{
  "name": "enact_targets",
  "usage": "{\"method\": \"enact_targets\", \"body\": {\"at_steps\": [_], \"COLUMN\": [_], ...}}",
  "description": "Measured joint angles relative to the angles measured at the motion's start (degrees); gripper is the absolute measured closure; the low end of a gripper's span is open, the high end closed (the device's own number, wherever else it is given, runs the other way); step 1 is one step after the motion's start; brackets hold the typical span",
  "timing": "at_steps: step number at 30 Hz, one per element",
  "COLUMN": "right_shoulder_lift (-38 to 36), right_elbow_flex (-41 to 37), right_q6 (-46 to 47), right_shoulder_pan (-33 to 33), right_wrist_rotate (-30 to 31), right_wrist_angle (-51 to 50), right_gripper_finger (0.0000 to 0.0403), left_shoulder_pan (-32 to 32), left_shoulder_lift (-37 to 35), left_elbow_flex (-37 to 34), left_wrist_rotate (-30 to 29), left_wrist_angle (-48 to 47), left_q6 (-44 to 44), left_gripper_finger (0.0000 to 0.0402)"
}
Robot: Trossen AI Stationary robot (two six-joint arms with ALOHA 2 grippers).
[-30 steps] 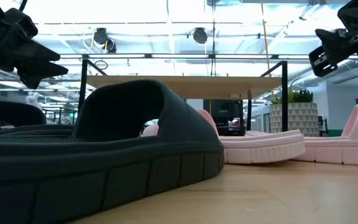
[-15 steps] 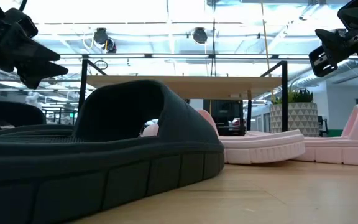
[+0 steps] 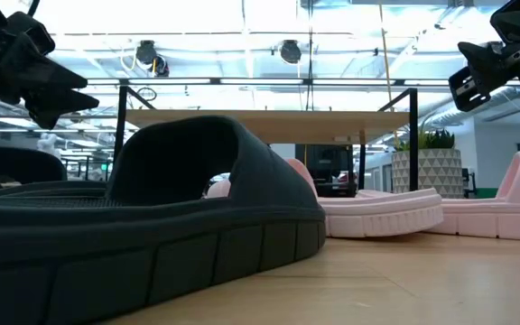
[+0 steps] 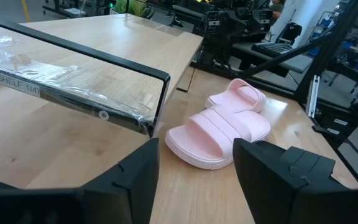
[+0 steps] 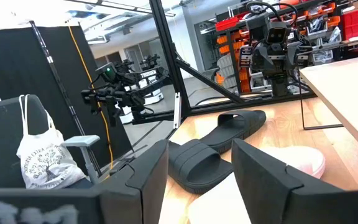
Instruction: Pick and place slides into the shelf
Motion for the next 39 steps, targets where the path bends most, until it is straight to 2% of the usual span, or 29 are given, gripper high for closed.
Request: {"method": "enact_targets", "body": {"at_steps": [8,11,15,18,21,23,26,32,35,39], "right_shoulder_lift": [0.0,0.0,0.0,0.0,0.0,0.0,0.1,2.9,6.0,10.9], "right_elbow_flex": [0.0,0.0,0.0,0.0,0.0,0.0,-0.1,0.4,1.8,5.7], "right_q6": [-0.1,2.2,7.5,9.0,9.1,9.0,4.4,-0.9,-3.0,-7.2], "right_shoulder_pan": [0.0,0.0,0.0,0.0,0.0,0.0,0.0,0.0,0.0,0.0], "right_wrist_rotate": [0.0,0.0,1.1,5.4,10.4,12.2,12.2,12.3,12.3,12.2], "right_wrist_angle": [1.2,4.5,15.5,27.3,39.2,45.9,51.1,54.0,55.4,58.6], "right_gripper_finger": [0.0234,0.0234,0.0234,0.0234,0.0234,0.0234,0.0234,0.0234,0.0234,0.0234], "left_shoulder_pan": [0.0,0.0,0.0,0.0,0.3,0.2,0.2,0.2,0.2,0.2], "left_shoulder_lift": [0.0,0.0,0.0,0.0,0.0,0.0,0.0,0.0,0.0,0.0], "left_elbow_flex": [0.0,0.0,0.0,0.0,0.0,0.0,0.0,0.0,0.0,0.0], "left_wrist_rotate": [0.0,0.0,0.0,-0.4,-8.5,-12.0,-14.5,-13.2,-14.6,-15.9], "left_wrist_angle": [0.0,0.0,0.0,0.0,0.0,0.0,0.1,0.3,4.6,18.2], "left_q6": [0.0,0.0,0.0,0.2,0.7,0.1,0.1,-0.6,-2.1,-4.7], "left_gripper_finger": [0.0197,0.0197,0.0197,0.0197,0.0197,0.0197,0.0197,0.0197,0.0197,0.0197]}}
